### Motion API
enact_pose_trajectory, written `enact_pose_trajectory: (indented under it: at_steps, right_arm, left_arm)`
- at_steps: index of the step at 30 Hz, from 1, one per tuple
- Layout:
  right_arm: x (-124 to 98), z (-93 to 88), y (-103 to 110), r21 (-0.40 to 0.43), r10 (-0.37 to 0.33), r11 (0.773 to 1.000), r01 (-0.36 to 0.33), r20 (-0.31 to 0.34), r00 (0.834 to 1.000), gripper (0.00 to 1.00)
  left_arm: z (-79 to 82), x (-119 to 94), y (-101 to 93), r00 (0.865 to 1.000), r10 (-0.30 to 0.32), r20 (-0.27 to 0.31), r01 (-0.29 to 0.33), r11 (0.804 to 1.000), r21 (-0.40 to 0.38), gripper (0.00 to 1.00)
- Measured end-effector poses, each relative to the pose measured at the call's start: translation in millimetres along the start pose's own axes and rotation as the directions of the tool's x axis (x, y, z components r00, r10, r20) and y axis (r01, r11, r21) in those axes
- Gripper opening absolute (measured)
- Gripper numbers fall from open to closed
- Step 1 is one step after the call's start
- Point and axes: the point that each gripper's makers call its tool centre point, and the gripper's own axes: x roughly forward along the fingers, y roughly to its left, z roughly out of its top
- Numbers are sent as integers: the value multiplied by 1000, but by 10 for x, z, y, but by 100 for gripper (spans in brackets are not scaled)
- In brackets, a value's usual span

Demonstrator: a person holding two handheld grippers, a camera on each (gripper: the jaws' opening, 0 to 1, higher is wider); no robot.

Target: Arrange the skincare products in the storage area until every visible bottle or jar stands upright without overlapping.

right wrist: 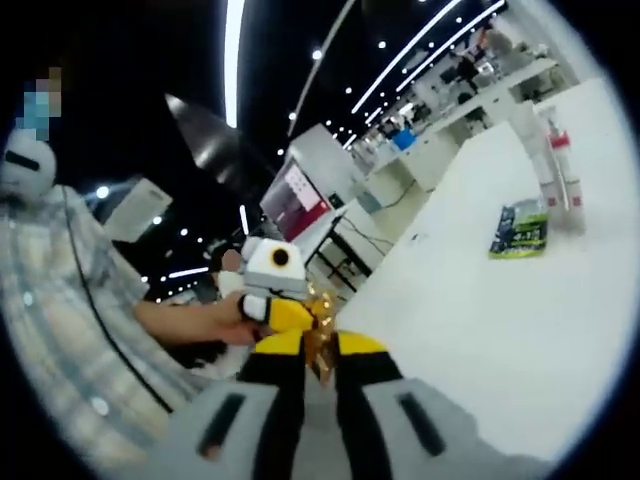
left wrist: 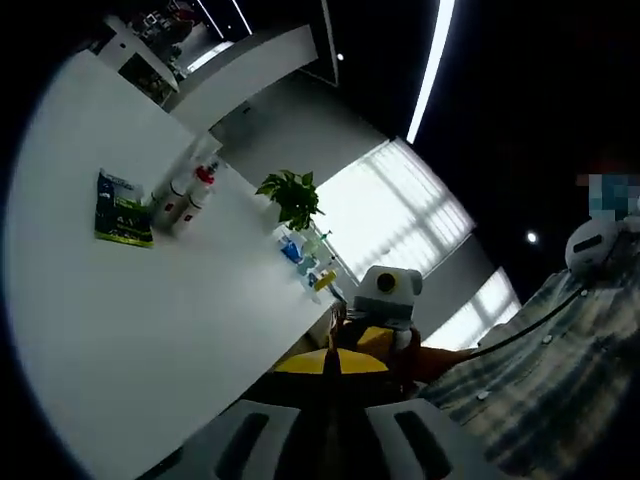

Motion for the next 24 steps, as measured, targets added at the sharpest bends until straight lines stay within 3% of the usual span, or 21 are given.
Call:
enact_pose_trajectory:
  at_steps: [1,9,16,24]
  right_arm:
    - [1,-3,-15,-2,-7,1000,7,-2,1000,1]
    - [-30,11,-13,30,1,1000,-1,4,1000,0]
    - [-80,117,-57,77,2,997,-6,52,999,0]
    - [-76,142,-48,87,6,996,-11,64,998,0]
  left_arm:
    - [-1,2,-5,1000,-2,1,2,1000,-1,0]
    - [-60,13,54,1000,18,-18,-17,999,39,4]
    - [16,-22,53,999,21,32,-24,995,98,11]
    - [-41,-20,131,999,46,8,-46,992,117,6]
